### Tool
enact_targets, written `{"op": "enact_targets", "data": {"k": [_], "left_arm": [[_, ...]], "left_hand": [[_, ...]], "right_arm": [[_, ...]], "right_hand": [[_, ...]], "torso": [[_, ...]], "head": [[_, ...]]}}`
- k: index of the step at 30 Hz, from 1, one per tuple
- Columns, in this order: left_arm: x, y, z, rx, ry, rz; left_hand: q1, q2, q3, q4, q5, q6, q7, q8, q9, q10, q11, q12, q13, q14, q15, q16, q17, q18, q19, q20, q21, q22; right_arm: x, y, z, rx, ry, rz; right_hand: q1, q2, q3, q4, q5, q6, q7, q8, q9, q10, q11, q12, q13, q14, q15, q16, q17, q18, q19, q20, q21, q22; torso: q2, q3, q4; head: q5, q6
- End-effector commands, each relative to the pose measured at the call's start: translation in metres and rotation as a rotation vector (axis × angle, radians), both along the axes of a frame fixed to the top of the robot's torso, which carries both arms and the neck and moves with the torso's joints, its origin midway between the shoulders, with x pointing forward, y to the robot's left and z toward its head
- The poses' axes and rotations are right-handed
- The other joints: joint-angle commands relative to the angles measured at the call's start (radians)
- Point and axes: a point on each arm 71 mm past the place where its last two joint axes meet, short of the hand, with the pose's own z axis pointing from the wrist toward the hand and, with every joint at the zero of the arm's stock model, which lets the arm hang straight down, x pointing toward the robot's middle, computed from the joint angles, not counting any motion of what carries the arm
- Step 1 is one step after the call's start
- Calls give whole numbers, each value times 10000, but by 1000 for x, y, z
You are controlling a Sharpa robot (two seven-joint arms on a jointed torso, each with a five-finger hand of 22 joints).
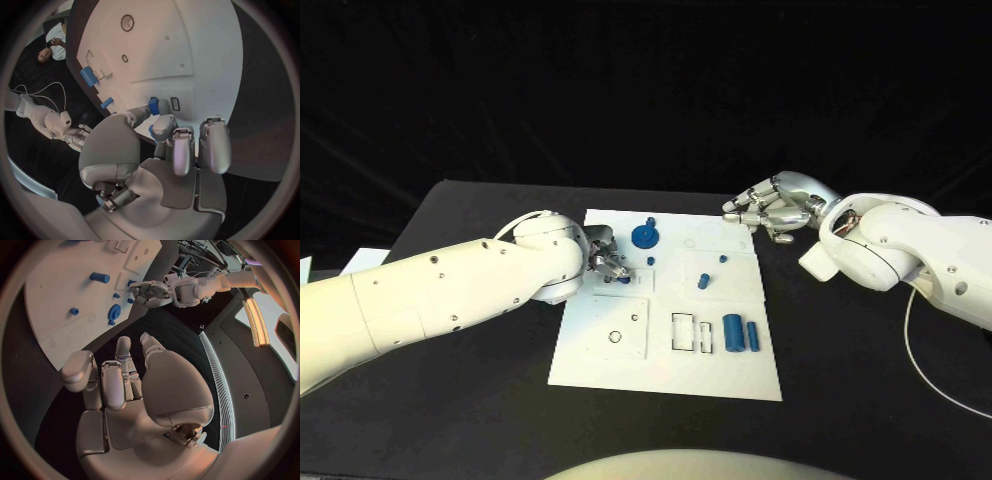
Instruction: Assemble the parts on the task board
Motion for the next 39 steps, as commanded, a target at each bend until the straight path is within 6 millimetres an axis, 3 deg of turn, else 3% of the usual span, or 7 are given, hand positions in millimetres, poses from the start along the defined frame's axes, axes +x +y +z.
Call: {"op": "enact_targets", "data": {"k": [1, 27, 35, 39], "left_arm": [[-5, -2, -9, 215, 577, -142], [0, -3, -9, 194, 467, 29], [3, 1, -5, 52, 243, 250], [5, 3, 1, -89, 105, 350]], "left_hand": [[-117, 52, -323, 118, -52, 144, -56, -51, -54, 74, -2, 43, 35, 1051, -68, 24, 2628, -203, 47, -56, 19, 535], [-406, 206, -1292, 729, -13, 443, -104, -138, -281, 250, -39, 260, 302, 1051, -90, 24, 2628, -236, 133, -84, 104, 706], [-971, 91, -2765, 1468, -53, 572, -104, -153, -374, 289, -34, 273, 339, 1051, -90, 24, 2628, -245, 157, -88, 116, 760], [-1089, 200, -3565, 1595, -68, 584, -110, -168, -415, 298, -45, 271, 356, 1051, -101, 24, 2628, -242, 155, -100, 101, 762]], "right_arm": [[-1, 2, -1, 6, 45, 204], [-1, 2, 0, 22, 25, 207], [0, 2, -1, 31, 20, 201], [0, 2, -1, 33, 20, 202]], "right_hand": [[-28, 67, -32, 29, 45, 43, 10, 47, 0, -76, 3, -61, -15, 329, -5, -49, -38, 145, -101, -13, -38, -44], [-51, 81, -89, 77, 100, 27, 13, 52, -2, -111, 8, -79, -50, 295, -1, -143, -154, 169, -162, -8, -125, -185], [-62, 79, -107, 91, 104, 22, 15, 52, -3, -117, 10, -82, -58, 289, 1, -161, -174, 174, -175, -7, -144, -214], [-73, 79, -129, 107, 107, 13, 18, 51, -4, -124, 13, -84, -67, 280, 3, -185, -204, 178, -186, -6, -162, -240]], "torso": [[2, 2, 5], [-7, -11, 11], [-9, -21, 7], [-10, -19, 8]], "head": [[-3, -4], [-29, -44], [-44, -10], [-32, -12]]}}
